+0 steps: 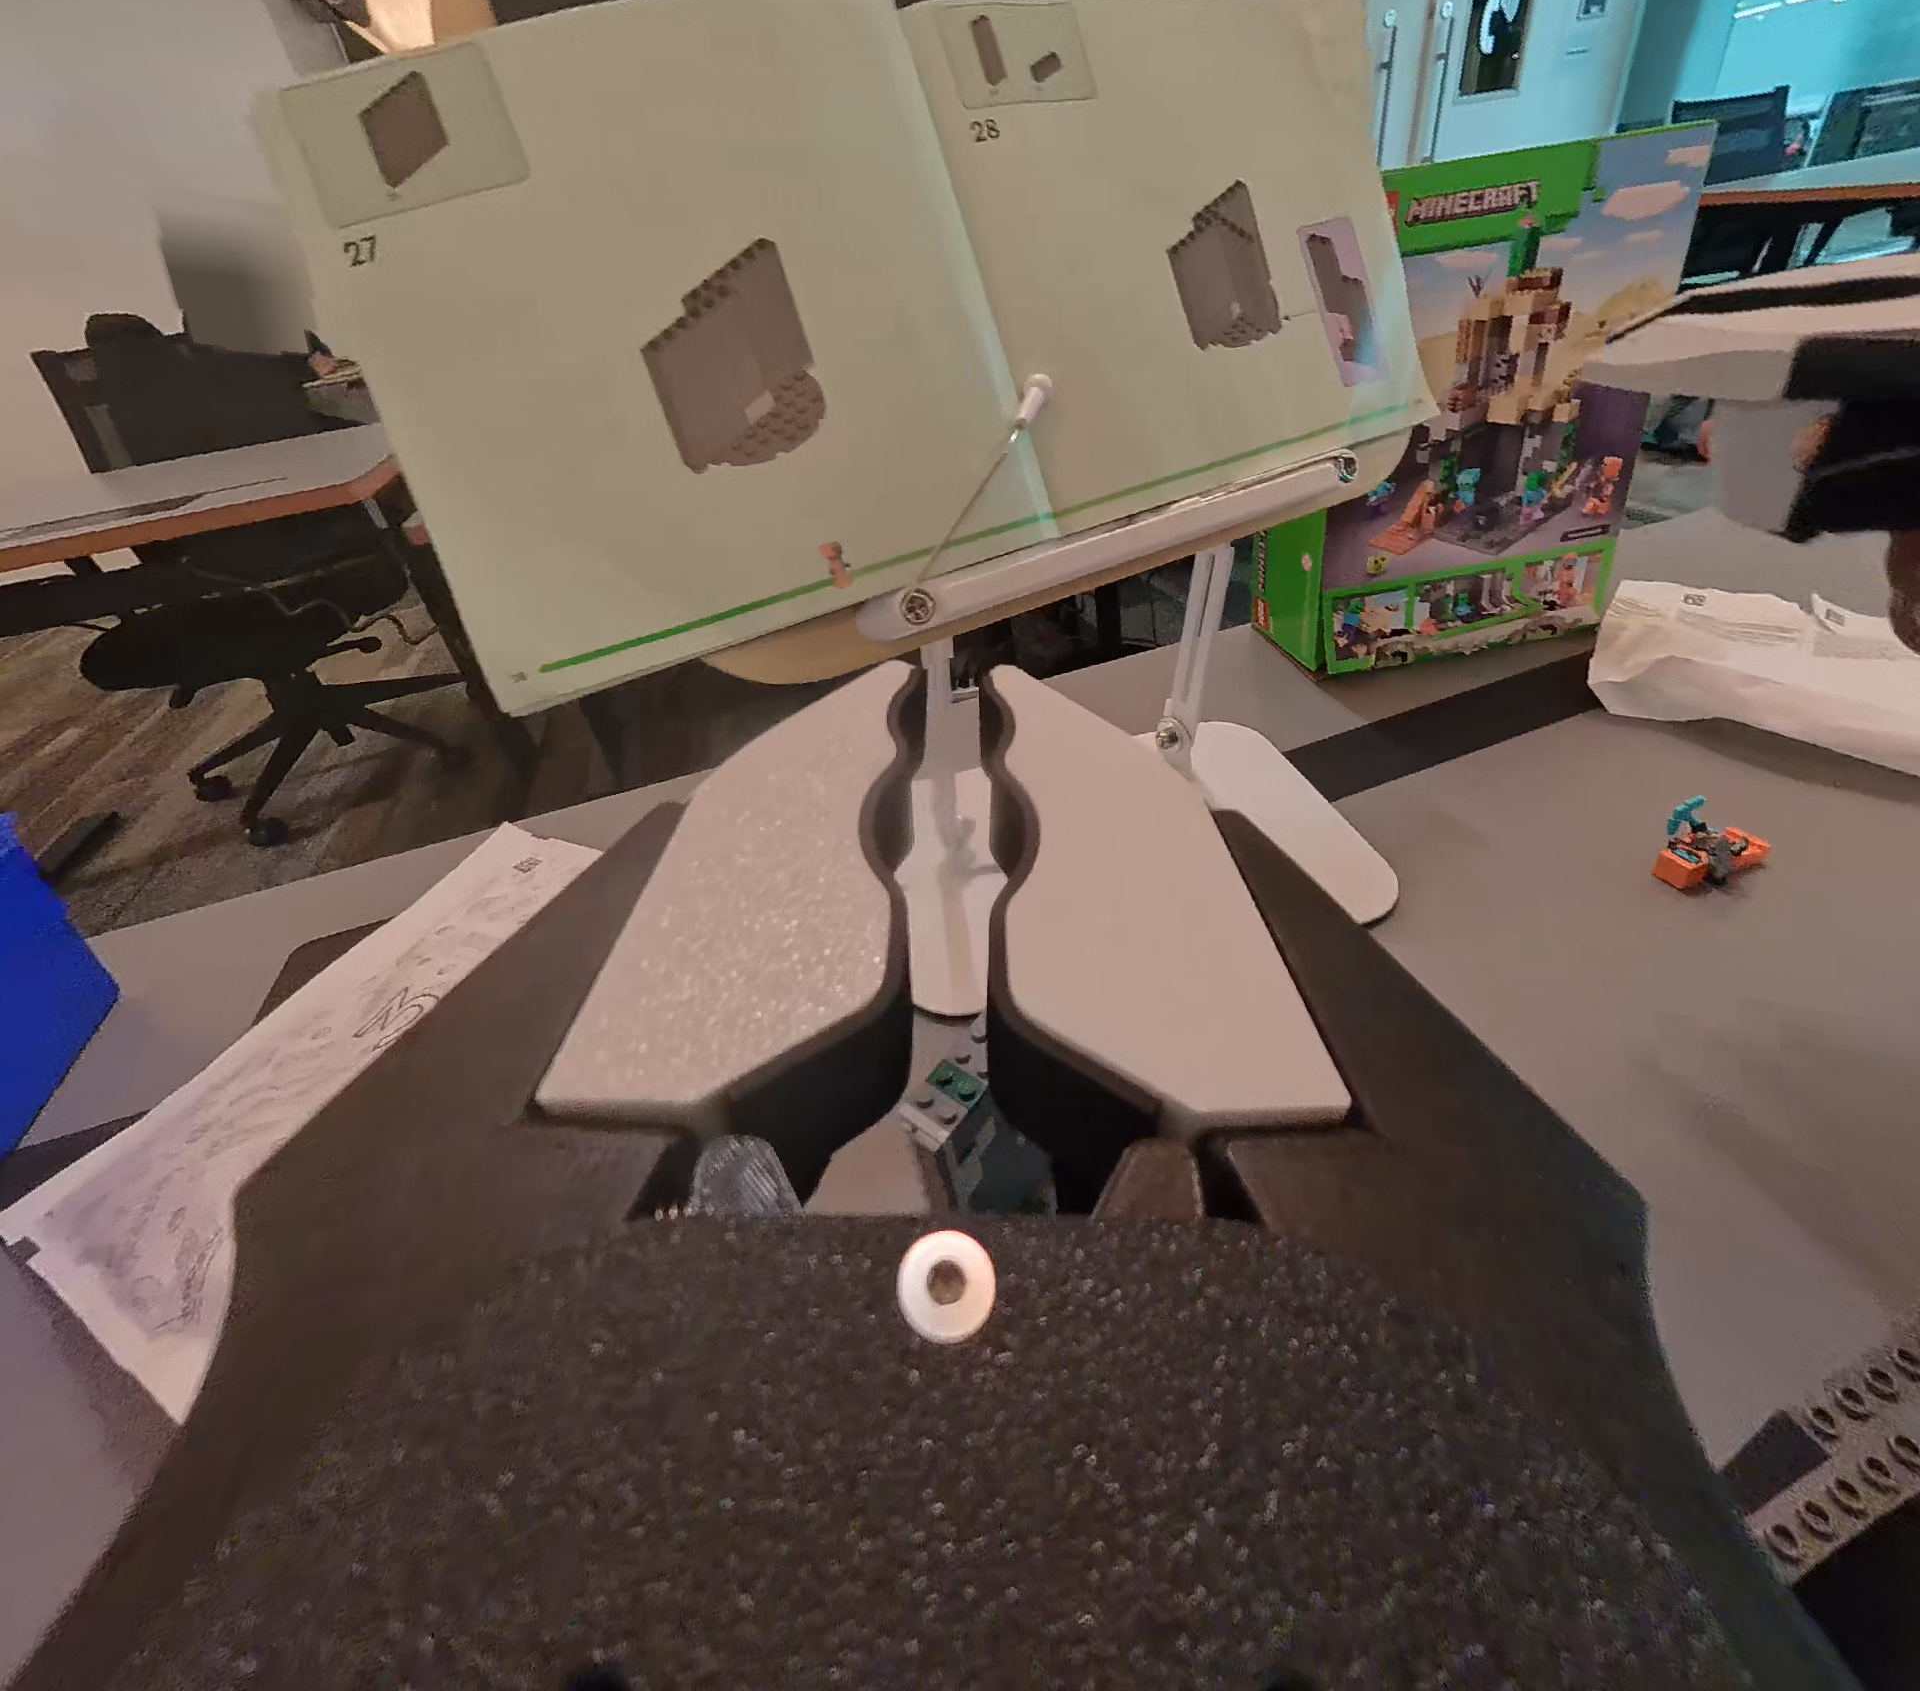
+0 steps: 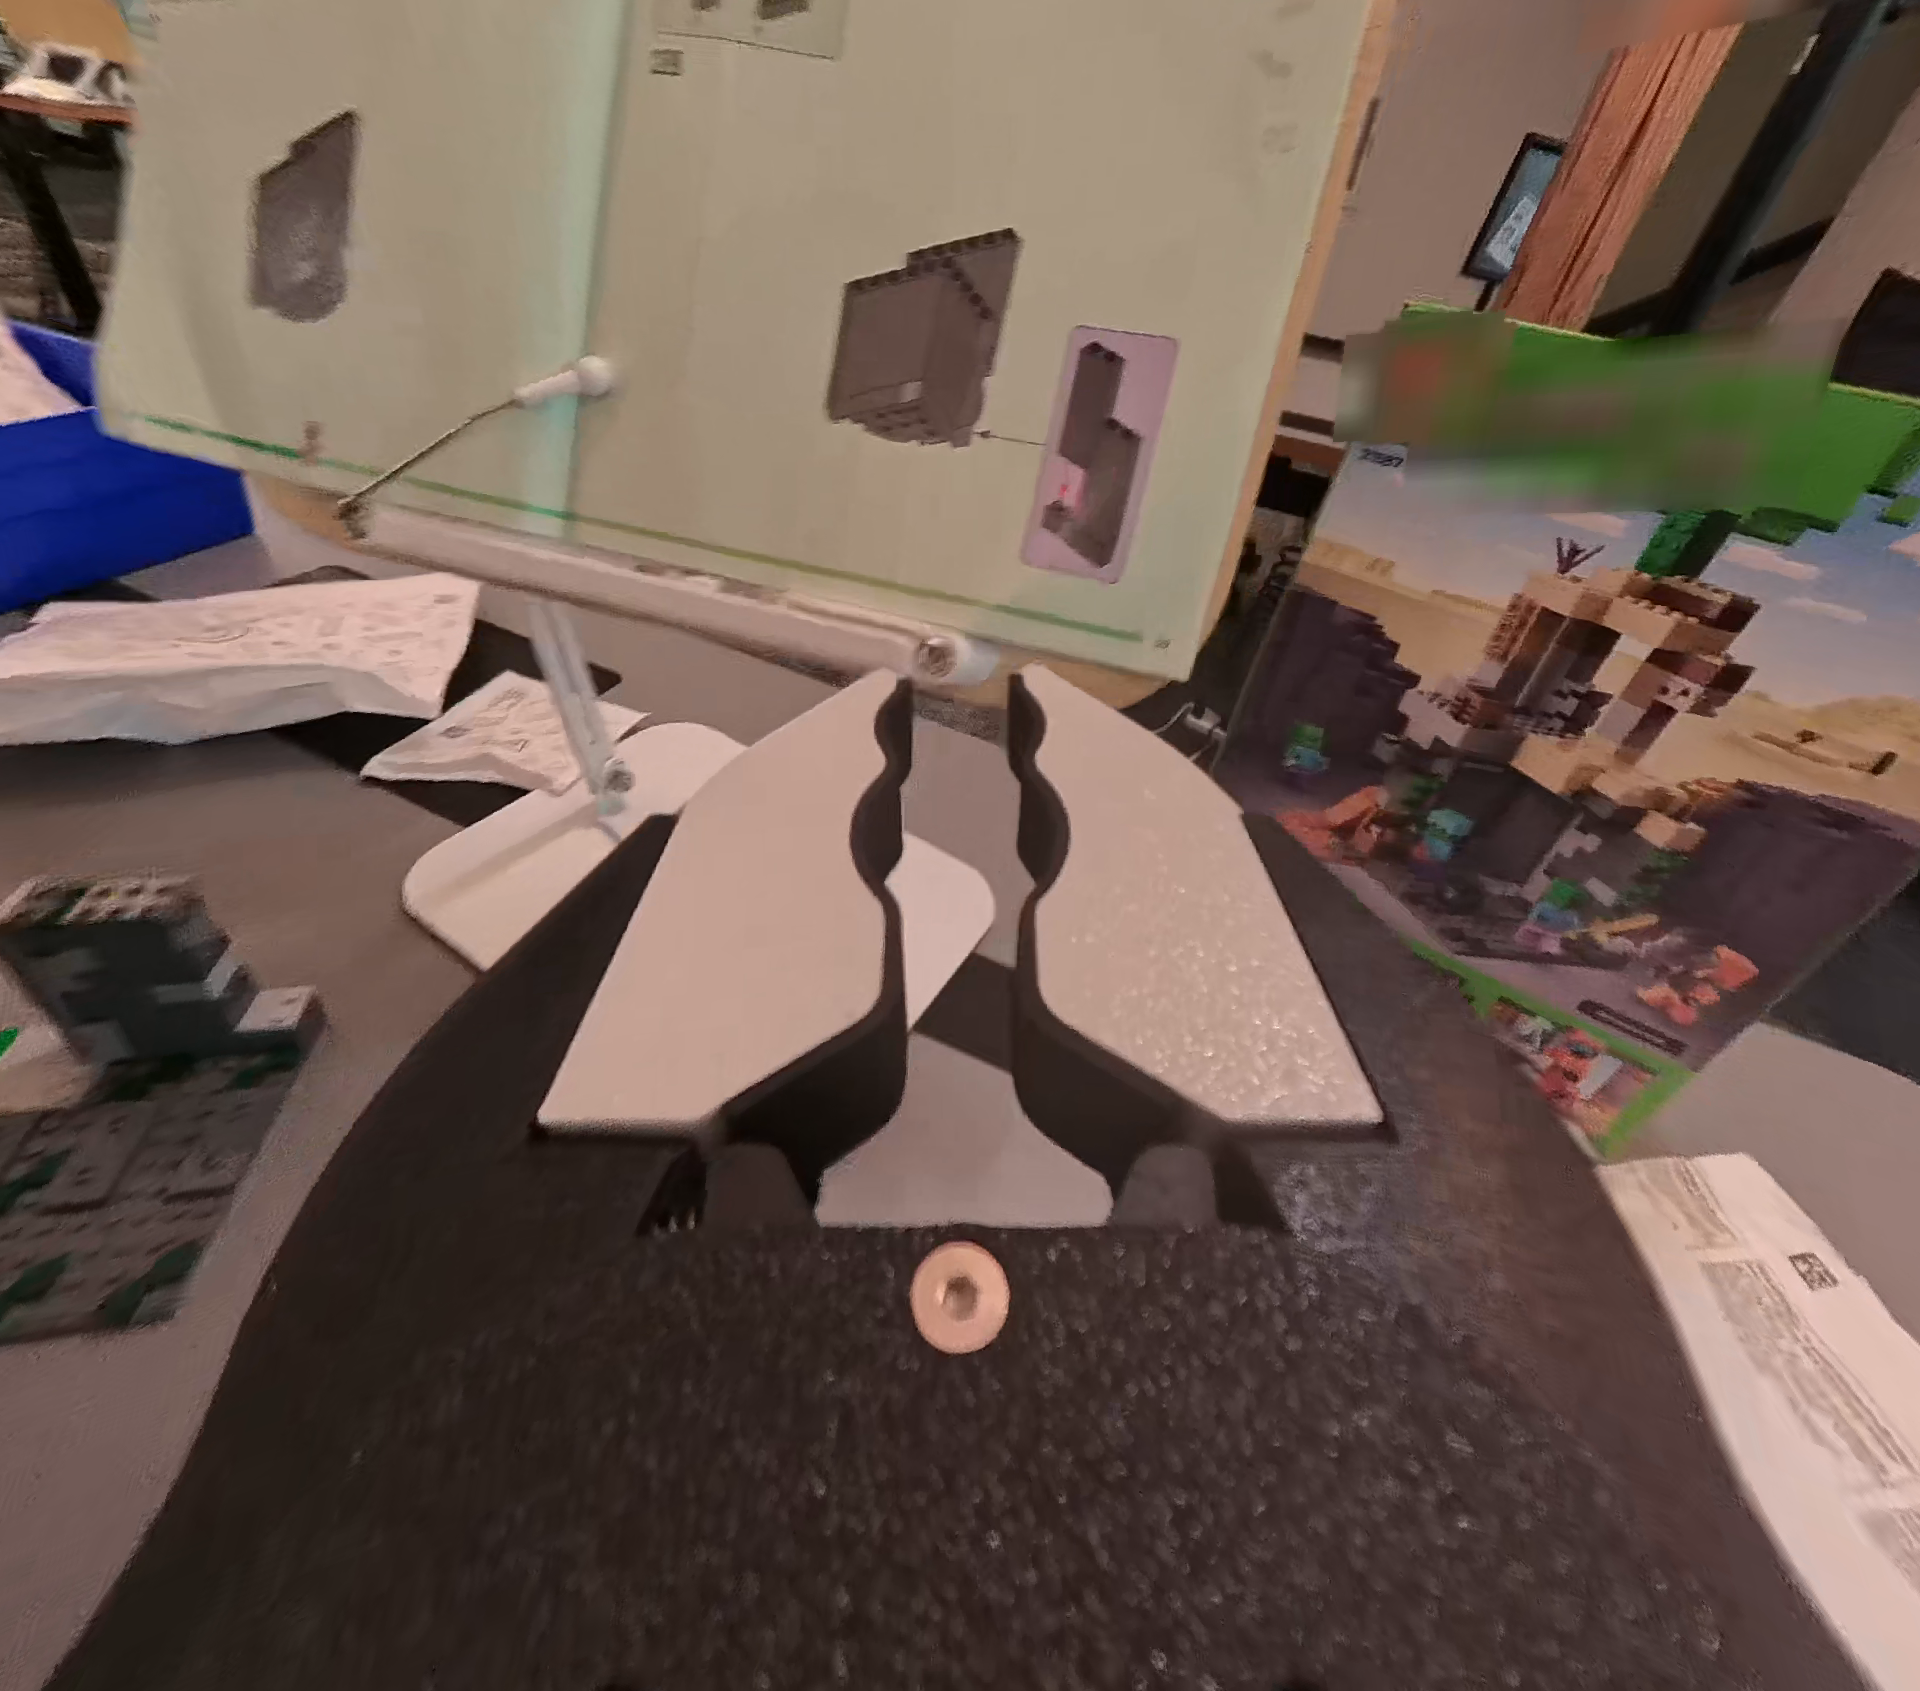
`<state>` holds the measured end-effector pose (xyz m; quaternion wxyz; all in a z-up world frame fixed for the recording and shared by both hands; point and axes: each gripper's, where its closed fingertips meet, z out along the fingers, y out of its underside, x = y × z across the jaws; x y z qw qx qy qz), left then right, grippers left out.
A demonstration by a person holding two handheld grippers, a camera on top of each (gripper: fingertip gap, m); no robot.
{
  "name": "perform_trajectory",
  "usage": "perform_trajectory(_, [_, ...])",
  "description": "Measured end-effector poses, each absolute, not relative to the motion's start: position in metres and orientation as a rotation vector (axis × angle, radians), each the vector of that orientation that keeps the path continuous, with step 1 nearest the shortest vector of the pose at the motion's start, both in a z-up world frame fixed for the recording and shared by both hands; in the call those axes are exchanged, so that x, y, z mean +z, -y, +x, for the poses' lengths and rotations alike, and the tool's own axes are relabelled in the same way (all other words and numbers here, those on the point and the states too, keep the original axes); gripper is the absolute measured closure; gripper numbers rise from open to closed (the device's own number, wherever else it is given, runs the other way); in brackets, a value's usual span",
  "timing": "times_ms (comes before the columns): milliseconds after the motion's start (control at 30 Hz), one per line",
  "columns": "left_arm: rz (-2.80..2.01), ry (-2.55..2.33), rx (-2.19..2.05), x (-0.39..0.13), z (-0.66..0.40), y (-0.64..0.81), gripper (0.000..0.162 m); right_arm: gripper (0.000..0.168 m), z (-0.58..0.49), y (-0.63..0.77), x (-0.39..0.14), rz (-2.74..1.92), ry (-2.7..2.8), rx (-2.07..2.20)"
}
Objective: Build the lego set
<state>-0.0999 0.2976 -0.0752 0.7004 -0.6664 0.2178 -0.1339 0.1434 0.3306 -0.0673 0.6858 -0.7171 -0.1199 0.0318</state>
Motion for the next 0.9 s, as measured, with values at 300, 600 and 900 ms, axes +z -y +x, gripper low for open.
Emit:
perform_trajectory(300, [-1.481,-0.497,-0.262,-0.077,-0.114,-0.301,0.153,0.126,0.178,-0.401,-0.090,-1.519,0.678,-0.273])
perform_trajectory(600, [-1.547,-0.525,-0.314,-0.104,-0.104,-0.308,0.153,0.128,0.181,-0.411,-0.093,-1.324,1.092,-0.565])
perform_trajectory(900, [-1.559,-0.537,-0.353,-0.111,-0.100,-0.308,0.153,0.142,0.173,-0.416,-0.095,-1.234,1.343,-0.677])
